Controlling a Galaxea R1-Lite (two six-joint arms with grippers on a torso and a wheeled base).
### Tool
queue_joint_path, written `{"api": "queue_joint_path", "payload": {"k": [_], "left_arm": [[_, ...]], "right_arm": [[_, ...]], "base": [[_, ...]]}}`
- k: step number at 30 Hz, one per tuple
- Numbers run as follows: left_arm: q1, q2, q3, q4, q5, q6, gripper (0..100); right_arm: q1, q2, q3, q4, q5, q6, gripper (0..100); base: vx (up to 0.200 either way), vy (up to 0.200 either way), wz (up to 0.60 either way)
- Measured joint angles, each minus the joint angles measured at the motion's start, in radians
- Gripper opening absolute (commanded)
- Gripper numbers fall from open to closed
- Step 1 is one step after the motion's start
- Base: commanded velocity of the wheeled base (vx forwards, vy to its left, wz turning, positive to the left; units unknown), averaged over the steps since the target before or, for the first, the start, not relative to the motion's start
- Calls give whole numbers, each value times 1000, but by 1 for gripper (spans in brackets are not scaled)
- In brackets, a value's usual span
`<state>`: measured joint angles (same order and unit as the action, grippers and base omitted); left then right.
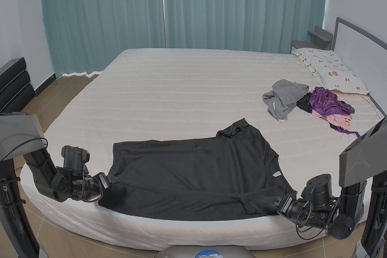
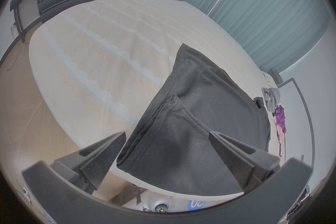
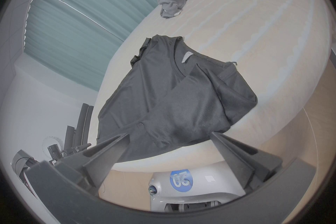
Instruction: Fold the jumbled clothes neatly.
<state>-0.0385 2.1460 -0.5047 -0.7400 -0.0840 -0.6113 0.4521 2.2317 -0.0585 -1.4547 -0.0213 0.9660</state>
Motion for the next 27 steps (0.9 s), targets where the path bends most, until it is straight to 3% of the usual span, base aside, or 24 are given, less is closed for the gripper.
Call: {"api": "queue_joint_path", "payload": {"k": [5, 10, 14, 18, 27], "left_arm": [[1, 2, 0, -1, 0, 0, 100], [2, 1, -1, -1, -4, -3, 100], [2, -1, -2, -1, -9, -13, 100], [2, -5, -2, -1, -23, -31, 100], [8, -19, -8, 0, -68, -65, 100]], "right_arm": [[-32, -29, -4, -5, 0, -22, 100], [-109, -90, -20, 3, 4, -99, 100], [-150, -106, -41, 4, 37, -127, 100], [-170, -75, -87, 5, 95, -134, 100], [-195, 57, -196, 11, 115, -193, 100]], "base": [[0, 0, 0], [0, 0, 0], [0, 0, 0], [0, 0, 0], [0, 0, 0]]}}
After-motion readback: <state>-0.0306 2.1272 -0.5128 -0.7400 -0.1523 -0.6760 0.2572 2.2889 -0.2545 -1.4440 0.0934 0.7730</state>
